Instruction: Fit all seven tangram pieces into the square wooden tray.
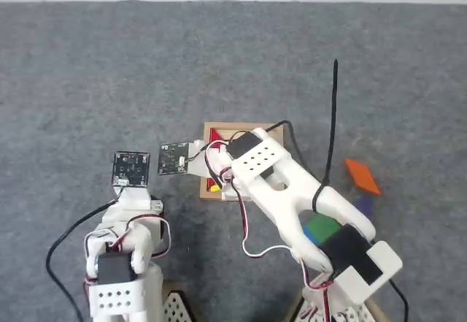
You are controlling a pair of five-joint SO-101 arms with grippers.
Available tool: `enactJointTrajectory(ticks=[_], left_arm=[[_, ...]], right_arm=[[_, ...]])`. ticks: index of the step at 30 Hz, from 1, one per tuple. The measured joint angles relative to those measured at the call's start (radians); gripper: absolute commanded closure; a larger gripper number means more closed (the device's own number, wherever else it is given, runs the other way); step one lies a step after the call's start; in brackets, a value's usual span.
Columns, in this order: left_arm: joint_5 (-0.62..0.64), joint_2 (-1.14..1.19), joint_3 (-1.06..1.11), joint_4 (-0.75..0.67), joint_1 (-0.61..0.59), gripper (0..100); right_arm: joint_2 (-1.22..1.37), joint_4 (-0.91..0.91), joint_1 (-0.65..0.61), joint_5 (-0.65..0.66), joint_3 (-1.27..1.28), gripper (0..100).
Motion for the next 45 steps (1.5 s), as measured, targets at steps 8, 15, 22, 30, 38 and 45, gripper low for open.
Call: enactJointTrajectory(ticks=[8,15,22,30,38,45], left_arm=[[0.000,0.000,0.000,0.000,0.000,98],[0.000,0.000,0.000,0.000,0.000,98],[0.000,0.000,0.000,0.000,0.000,98],[0.000,0.000,0.000,0.000,0.000,98],[0.000,0.000,0.000,0.000,0.000,98],[0.000,0.000,0.000,0.000,0.000,98]], right_arm=[[0.002,0.000,0.000,0.000,0.002,88.3],[0.002,0.000,0.052,0.002,-0.054,88.3],[0.002,0.000,0.092,0.002,-0.086,88.2],[0.002,-0.018,0.095,0.003,-0.086,87.7],[0.002,-0.015,0.038,-0.057,-0.086,70.3],[0.002,-0.008,0.020,-0.051,-0.086,70.3]])
